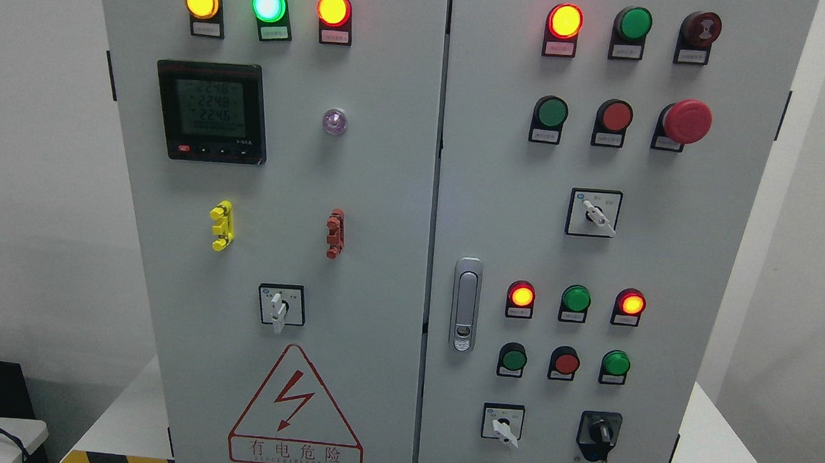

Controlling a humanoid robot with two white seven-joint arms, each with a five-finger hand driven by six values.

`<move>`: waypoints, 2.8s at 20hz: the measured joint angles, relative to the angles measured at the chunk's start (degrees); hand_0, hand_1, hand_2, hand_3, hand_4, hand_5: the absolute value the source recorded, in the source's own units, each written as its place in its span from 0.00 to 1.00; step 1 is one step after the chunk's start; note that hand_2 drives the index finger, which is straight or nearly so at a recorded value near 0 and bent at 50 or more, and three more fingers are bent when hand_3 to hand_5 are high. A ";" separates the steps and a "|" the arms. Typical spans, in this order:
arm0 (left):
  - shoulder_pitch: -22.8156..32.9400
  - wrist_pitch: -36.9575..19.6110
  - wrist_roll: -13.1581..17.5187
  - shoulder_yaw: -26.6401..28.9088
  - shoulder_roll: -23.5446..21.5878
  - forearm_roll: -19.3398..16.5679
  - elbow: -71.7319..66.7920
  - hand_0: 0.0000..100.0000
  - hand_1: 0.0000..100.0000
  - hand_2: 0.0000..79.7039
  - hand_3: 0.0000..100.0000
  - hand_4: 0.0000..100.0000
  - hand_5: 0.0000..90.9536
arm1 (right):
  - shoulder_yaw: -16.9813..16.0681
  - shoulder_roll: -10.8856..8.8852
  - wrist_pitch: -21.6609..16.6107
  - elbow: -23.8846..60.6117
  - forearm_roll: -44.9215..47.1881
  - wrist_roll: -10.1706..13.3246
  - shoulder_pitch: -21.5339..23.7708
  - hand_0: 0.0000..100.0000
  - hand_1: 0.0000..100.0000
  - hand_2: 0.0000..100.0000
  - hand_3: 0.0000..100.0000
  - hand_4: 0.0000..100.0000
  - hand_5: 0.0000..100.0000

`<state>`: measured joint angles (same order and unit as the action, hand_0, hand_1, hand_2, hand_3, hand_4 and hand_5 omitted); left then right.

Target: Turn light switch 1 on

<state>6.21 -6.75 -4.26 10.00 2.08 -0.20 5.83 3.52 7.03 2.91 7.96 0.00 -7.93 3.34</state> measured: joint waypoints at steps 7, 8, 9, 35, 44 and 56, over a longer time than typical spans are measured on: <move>2.67 -0.75 -0.19 5.47 -1.52 0.15 6.31 0.40 0.00 0.00 0.12 0.16 0.00 | 0.00 0.00 0.00 -0.02 0.00 -0.13 0.00 0.12 0.39 0.00 0.00 0.00 0.00; 3.17 -1.12 -0.44 6.39 -1.67 0.17 7.56 0.40 0.00 0.00 0.14 0.17 0.00 | 0.00 0.00 0.00 -0.01 0.00 -0.13 0.00 0.12 0.39 0.00 0.00 0.00 0.00; 3.71 -1.25 -0.45 7.41 -1.68 0.17 8.89 0.40 0.00 0.00 0.15 0.18 0.00 | 0.00 0.00 0.00 -0.01 0.00 -0.13 0.00 0.12 0.39 0.00 0.00 0.00 0.00; 6.97 -13.97 -0.02 27.70 -2.03 -3.22 51.04 0.28 0.04 0.39 0.54 0.64 0.56 | 0.00 0.00 -0.01 0.00 0.00 0.07 0.00 0.12 0.39 0.00 0.00 0.00 0.00; 5.51 -14.63 -0.45 22.56 -2.06 -3.26 66.97 0.12 0.11 0.44 0.60 0.70 0.75 | 0.00 0.00 -0.01 -0.02 0.00 0.08 0.00 0.12 0.39 0.00 0.00 0.00 0.00; 1.00 -14.49 -2.69 9.37 -2.08 -4.32 81.91 0.09 0.13 0.52 0.64 0.73 0.80 | 0.00 0.00 -0.01 -0.01 0.00 0.09 0.00 0.12 0.39 0.00 0.00 0.00 0.00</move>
<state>7.21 -21.24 -6.95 19.37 0.00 -4.52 87.73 3.52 7.03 2.89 7.95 0.00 -7.84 3.34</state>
